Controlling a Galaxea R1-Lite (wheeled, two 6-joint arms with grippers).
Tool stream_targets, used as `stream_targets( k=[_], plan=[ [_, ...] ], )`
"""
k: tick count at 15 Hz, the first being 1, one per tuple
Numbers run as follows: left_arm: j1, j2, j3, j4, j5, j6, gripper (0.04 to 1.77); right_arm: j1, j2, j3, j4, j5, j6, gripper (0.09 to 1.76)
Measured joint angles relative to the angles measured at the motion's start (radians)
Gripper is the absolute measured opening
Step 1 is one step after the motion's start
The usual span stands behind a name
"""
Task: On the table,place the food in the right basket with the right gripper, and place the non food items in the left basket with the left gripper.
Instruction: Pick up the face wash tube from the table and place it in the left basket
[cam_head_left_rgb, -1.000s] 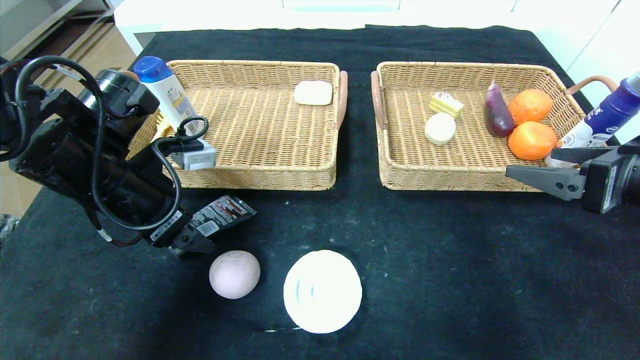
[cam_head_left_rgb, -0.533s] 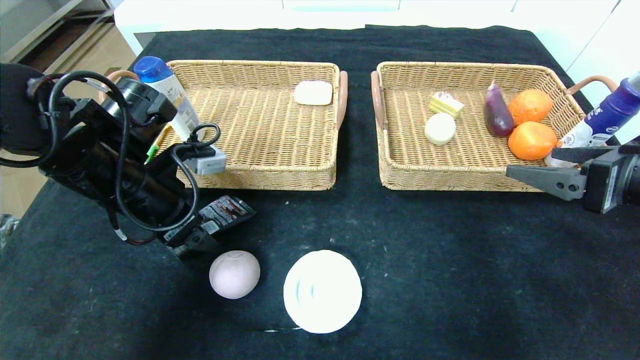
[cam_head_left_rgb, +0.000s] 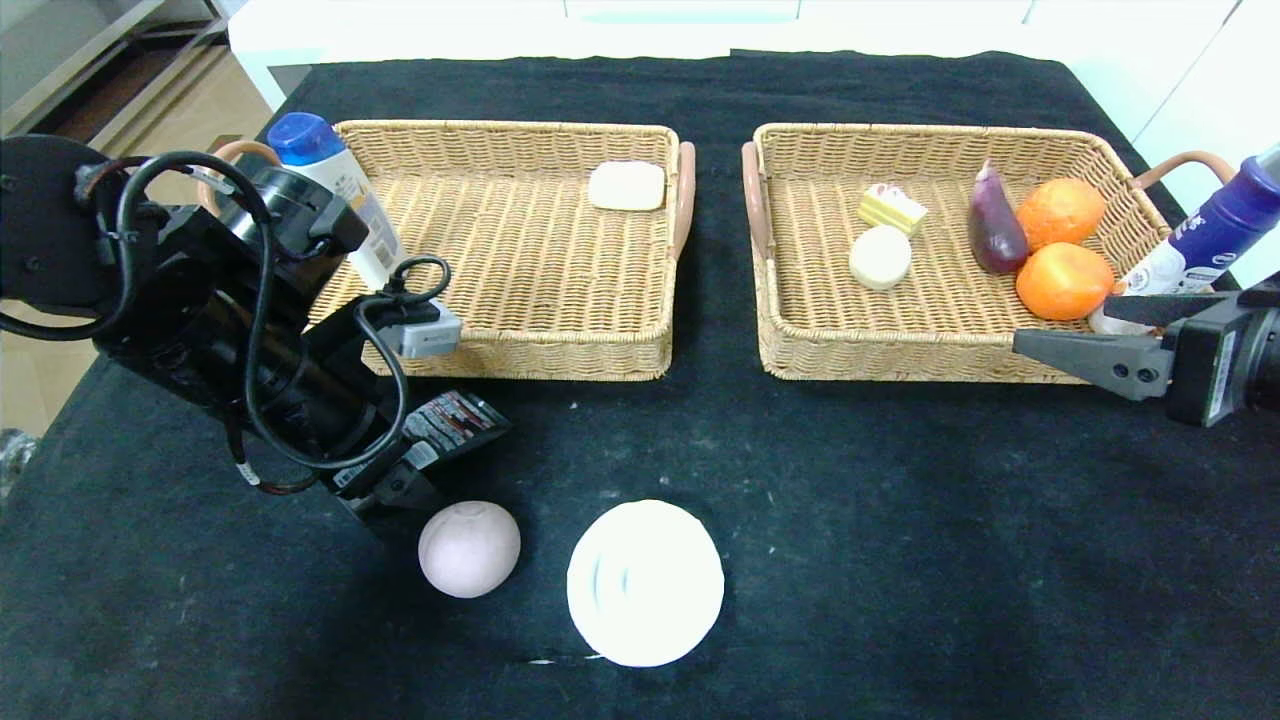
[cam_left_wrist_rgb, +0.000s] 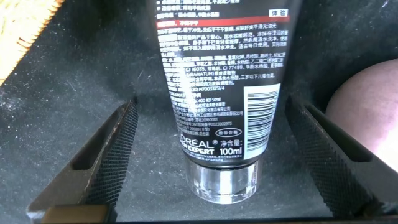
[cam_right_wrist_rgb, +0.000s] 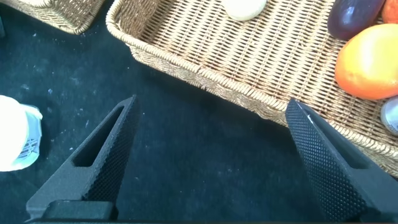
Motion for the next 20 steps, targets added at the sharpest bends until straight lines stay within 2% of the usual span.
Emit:
stream_targets(
  k=[4,7,20],
  plan=[
    [-0.001,0.0,0.001,0.006,0.0,-0.006,1.02,0.0,0.0,0.0,0.0,0.0,0.0,1.71],
    [-0.003,0.0,0.001,0.004,0.0,-0.006,0.8,0.0,0.0,0.0,0.0,0.0,0.0,1.71],
    [-0.004,-0.009,0.013,0.016,0.005,-0.006,0.79,0.001,0.0,0.001,0.0,0.0,0.0,1.71]
  ],
)
